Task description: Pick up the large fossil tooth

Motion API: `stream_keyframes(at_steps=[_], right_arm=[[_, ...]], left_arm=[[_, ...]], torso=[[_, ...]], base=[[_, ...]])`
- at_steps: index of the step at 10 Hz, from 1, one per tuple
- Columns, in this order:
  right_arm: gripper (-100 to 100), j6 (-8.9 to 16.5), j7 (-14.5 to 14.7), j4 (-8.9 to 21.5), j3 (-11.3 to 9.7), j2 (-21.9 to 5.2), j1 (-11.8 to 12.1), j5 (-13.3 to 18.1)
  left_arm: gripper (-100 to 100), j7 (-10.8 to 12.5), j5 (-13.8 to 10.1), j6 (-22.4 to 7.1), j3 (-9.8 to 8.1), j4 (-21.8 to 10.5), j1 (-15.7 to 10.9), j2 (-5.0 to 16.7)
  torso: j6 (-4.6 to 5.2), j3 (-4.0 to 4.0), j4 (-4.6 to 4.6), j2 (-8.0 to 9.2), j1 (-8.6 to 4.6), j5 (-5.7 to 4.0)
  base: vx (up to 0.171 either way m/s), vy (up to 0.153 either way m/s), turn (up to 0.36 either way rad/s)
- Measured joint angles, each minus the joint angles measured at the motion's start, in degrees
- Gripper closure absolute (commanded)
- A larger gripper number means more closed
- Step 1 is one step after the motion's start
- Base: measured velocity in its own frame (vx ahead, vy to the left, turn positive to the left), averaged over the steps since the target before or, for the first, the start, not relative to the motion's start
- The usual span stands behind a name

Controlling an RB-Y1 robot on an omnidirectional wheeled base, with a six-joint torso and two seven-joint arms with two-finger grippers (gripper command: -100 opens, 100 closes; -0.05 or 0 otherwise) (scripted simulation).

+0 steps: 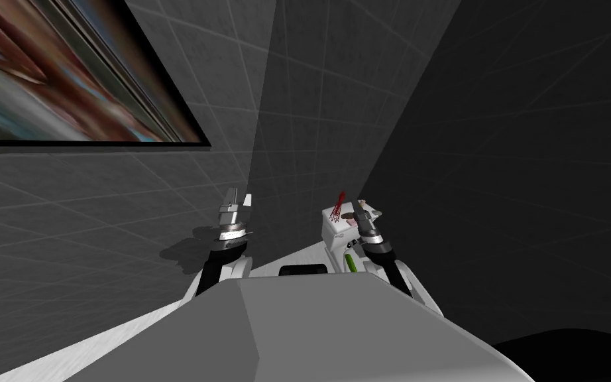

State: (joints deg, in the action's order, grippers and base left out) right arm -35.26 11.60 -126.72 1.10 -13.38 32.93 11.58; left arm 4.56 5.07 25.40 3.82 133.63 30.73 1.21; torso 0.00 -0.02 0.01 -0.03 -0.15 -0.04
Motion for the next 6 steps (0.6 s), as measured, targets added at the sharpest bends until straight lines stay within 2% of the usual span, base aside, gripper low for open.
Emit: stream_keyframes(at_steps=[2,6], right_arm=[[-100,-0.23,2.08,1.45,1.03,-2.87,1.04,2.75],[-100,-0.6,7.67,6.62,2.61,-8.88,1.69,9.33]], left_arm=[[0,0.0,0.0,0.0,0.0,0.0,0.0,0.0],[0,0.0,0.0,0.0,0.0,0.0,0.0,0.0]], torso=[[0.0,0.01,0.0,0.01,0.0,0.0],[0.01,-0.02,0.01,-0.03,0.01,0.0]], base=[[0.002,-0.031,0.111],[0.009,-0.03,0.109]])
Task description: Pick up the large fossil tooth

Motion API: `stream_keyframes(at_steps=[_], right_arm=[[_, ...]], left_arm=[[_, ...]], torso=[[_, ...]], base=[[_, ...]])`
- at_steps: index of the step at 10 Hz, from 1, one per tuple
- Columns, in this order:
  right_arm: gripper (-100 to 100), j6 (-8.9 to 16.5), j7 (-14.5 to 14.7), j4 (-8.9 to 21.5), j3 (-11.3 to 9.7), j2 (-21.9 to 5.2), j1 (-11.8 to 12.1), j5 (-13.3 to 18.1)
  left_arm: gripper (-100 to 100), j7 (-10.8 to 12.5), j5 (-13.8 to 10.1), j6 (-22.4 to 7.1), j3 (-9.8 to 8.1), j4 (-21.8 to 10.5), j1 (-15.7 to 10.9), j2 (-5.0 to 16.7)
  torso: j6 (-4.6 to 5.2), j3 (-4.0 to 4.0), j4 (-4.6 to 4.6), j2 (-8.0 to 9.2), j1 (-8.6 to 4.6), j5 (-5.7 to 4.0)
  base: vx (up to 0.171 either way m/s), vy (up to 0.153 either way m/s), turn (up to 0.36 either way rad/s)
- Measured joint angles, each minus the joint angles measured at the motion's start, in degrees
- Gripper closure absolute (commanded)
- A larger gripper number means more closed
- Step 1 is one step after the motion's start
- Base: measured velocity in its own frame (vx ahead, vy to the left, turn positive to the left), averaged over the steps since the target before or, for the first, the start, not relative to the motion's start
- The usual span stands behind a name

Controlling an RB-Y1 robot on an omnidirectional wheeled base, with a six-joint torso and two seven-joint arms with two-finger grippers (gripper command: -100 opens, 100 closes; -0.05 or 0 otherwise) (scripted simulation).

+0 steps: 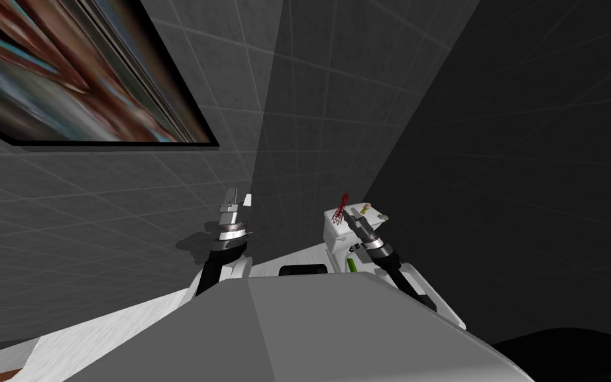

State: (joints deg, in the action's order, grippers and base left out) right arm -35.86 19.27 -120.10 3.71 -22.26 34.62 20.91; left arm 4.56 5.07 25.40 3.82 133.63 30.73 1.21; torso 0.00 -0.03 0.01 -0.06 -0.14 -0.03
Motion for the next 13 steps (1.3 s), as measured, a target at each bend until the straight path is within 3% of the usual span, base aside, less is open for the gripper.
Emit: stream_keyframes(at_steps=[5,7,9,13], right_arm=[[-100,1.91,6.13,4.42,0.95,-7.04,0.11,7.44],[-100,1.55,8.73,6.38,1.36,-8.74,0.47,9.72],[-100,3.47,11.67,8.06,1.21,-12.17,0.03,13.61],[-100,3.74,16.8,13.5,1.98,-16.37,-1.14,17.95]], left_arm=[[0,0.0,0.0,0.0,0.0,0.0,0.0,0.0],[0,0.0,0.0,0.0,0.0,0.0,0.0,0.0],[0,0.0,0.0,0.0,0.0,0.0,0.0,0.0],[0,0.0,0.0,0.0,0.0,0.0,0.0,0.0]], torso=[[0.0,0.0,0.0,0.0,0.03,0.01],[0.01,0.01,-0.01,0.02,0.07,0.01],[0.0,0.0,0.0,0.0,0.05,0.01],[0.02,0.0,0.0,-0.01,0.09,0.01]], base=[[0.003,-0.018,0.057],[0.002,-0.014,0.058],[0.004,-0.015,0.04],[0.006,-0.008,0.028]])
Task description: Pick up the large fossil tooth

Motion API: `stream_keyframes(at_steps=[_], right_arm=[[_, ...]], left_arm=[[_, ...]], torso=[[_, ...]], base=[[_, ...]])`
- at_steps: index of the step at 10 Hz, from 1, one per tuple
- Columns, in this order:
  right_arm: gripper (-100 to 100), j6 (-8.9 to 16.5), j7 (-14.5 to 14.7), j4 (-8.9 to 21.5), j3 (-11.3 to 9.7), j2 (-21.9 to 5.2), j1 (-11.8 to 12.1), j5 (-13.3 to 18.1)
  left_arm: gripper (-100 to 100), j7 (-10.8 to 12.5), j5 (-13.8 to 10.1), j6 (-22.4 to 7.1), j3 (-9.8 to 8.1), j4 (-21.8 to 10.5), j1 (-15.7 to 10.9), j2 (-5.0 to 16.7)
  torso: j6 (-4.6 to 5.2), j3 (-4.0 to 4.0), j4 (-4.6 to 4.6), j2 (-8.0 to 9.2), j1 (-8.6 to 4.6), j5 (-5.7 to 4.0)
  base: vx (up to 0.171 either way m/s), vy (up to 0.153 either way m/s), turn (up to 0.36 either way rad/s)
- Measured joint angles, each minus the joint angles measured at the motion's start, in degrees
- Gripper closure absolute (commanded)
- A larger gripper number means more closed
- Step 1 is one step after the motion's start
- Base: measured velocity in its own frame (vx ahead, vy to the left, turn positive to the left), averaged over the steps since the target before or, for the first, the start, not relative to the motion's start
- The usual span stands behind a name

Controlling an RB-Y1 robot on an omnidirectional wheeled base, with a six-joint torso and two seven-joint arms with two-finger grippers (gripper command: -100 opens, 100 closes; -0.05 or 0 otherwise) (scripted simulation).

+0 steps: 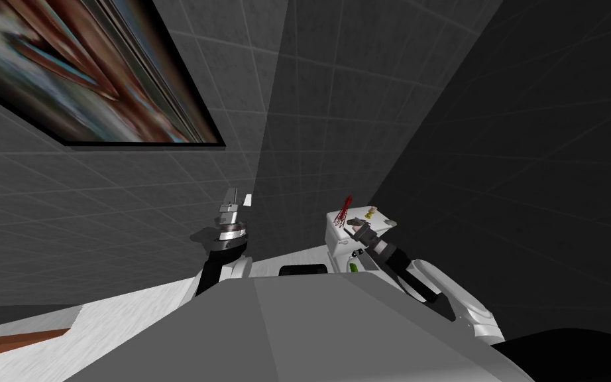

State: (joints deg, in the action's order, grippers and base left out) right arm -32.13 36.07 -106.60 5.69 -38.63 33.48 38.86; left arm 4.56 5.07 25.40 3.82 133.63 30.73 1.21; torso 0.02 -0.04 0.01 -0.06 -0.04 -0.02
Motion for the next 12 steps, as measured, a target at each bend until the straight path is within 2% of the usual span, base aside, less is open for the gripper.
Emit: stream_keyframes(at_steps=[1,3,5,8,9,12], right_arm=[[-100,0.21,1.14,0.63,0.31,-1.25,0.27,1.11],[-100,1.51,4.45,3.61,-0.1,-3.89,-0.79,4.66],[-100,1.34,6.9,6.36,0.53,-5.72,-1.54,6.12],[-100,3.11,11.46,9.88,0.85,-10.03,-2.5,10.3],[-100,3.47,13.01,12.07,0.59,-11.38,-3.89,11.65],[-100,4.84,17.36,15.68,0.42,-14.35,-5.56,15.16]], left_arm=[[0,0.0,0.0,0.0,0.0,0.0,0.0,0.0],[0,0.0,0.0,0.0,0.0,0.0,0.0,0.0],[0,0.0,0.0,0.0,0.0,0.0,0.0,0.0],[0,0.0,0.0,0.0,0.0,0.0,0.0,0.0],[0,0.0,0.0,0.0,0.0,0.0,0.0,0.0],[0,0.0,0.0,0.0,0.01,0.0,0.0,0.0]], torso=[[0.0,0.01,0.0,0.01,0.01,0.01],[0.0,-0.01,0.0,-0.01,0.01,0.01],[0.0,0.0,0.0,-0.01,0.02,0.0],[0.0,-0.02,0.0,-0.03,0.03,0.01],[-0.01,-0.02,0.01,-0.04,0.03,0.01],[0.14,-0.27,0.22,-0.32,-0.55,-0.23]], base=[[0.007,-0.006,0.029],[0.008,-0.007,0.016],[0.009,-0.002,0.01],[0.014,-0.001,0.003],[0.015,0.006,0.016],[0.011,0.008,-0.008]])
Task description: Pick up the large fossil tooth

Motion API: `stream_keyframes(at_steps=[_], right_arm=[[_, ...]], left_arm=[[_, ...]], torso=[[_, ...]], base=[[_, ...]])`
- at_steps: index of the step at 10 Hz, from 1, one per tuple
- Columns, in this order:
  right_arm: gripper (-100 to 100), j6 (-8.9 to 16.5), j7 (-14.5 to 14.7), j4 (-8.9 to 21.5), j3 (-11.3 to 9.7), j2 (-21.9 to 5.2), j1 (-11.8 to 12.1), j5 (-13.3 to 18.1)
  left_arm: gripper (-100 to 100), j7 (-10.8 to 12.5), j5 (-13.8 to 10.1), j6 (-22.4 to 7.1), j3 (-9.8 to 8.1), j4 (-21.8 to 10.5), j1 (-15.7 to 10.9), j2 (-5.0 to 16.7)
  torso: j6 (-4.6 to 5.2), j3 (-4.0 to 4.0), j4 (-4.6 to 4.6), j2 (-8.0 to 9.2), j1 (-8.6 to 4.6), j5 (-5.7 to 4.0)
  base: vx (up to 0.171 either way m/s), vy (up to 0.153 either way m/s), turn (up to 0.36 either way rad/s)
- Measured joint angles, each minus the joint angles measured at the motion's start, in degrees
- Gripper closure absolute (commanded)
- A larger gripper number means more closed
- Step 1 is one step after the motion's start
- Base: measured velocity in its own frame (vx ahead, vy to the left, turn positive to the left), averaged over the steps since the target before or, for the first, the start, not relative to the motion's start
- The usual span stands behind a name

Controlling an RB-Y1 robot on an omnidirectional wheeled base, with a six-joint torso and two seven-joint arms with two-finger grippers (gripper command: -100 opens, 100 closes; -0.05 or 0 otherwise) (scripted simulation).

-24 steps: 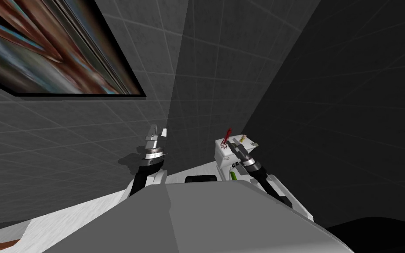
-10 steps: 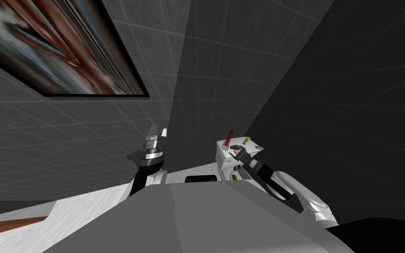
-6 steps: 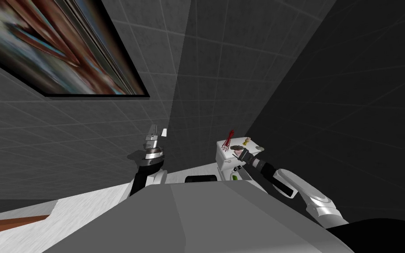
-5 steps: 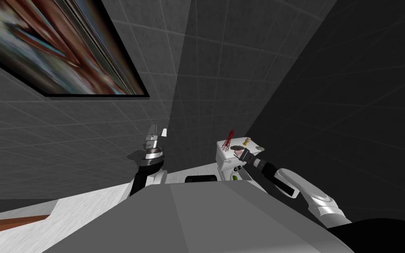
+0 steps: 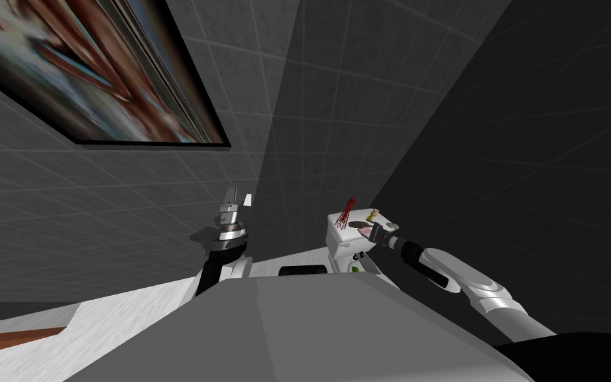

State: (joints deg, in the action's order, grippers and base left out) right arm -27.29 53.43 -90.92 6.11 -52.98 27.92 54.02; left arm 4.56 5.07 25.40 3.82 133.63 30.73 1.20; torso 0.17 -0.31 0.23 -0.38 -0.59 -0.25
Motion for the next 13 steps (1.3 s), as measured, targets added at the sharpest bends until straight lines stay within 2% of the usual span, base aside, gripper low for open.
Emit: stream_keyframes(at_steps=[3,4,5,6,10,12,13], right_arm=[[-100,1.05,3.16,3.38,0.25,-2.73,-1.08,2.38],[0,1.0,3.41,3.56,0.29,-2.81,-1.14,2.43],[-100,1.01,3.38,3.53,0.29,-2.8,-1.13,2.43],[100,1.01,3.39,3.54,0.29,-2.8,-1.13,2.43],[100,1.01,3.39,3.54,0.29,-2.8,-1.13,2.43],[-100,1.01,3.39,3.54,0.29,-2.8,-1.13,2.43],[-100,1.77,4.37,3.77,1.35,-2.2,-0.92,2.46]], left_arm=[[0,0.0,0.0,0.0,-0.01,0.0,0.0,0.01],[0,0.0,0.0,0.0,-0.01,0.0,0.0,0.01],[0,0.0,0.0,0.0,-0.01,0.0,0.0,0.01],[0,0.0,0.0,0.0,-0.01,0.0,0.0,0.01],[0,0.0,0.0,0.0,-0.01,0.0,0.0,0.01],[0,0.0,0.0,0.0,-0.01,0.0,0.0,0.01],[0,0.0,0.0,0.0,0.0,0.0,0.0,0.0]], torso=[[0.03,-0.08,0.04,-0.13,-0.3,-0.07],[0.03,-0.08,0.04,-0.11,-0.29,-0.08],[0.03,-0.07,0.03,-0.1,-0.28,-0.07],[0.03,-0.06,0.03,-0.09,-0.27,-0.07],[0.03,-0.06,0.03,-0.09,-0.27,-0.07],[0.03,-0.06,0.03,-0.09,-0.27,-0.07],[0.05,-0.05,0.03,-0.07,-0.11,-0.04]], base=[[0.007,-0.002,-0.007],[0.0,0.0,0.0],[0.0,0.0,0.0],[0.0,0.0,0.0],[0.0,0.0,0.0],[-0.002,0.025,-0.017],[-0.006,0.072,-0.049]])
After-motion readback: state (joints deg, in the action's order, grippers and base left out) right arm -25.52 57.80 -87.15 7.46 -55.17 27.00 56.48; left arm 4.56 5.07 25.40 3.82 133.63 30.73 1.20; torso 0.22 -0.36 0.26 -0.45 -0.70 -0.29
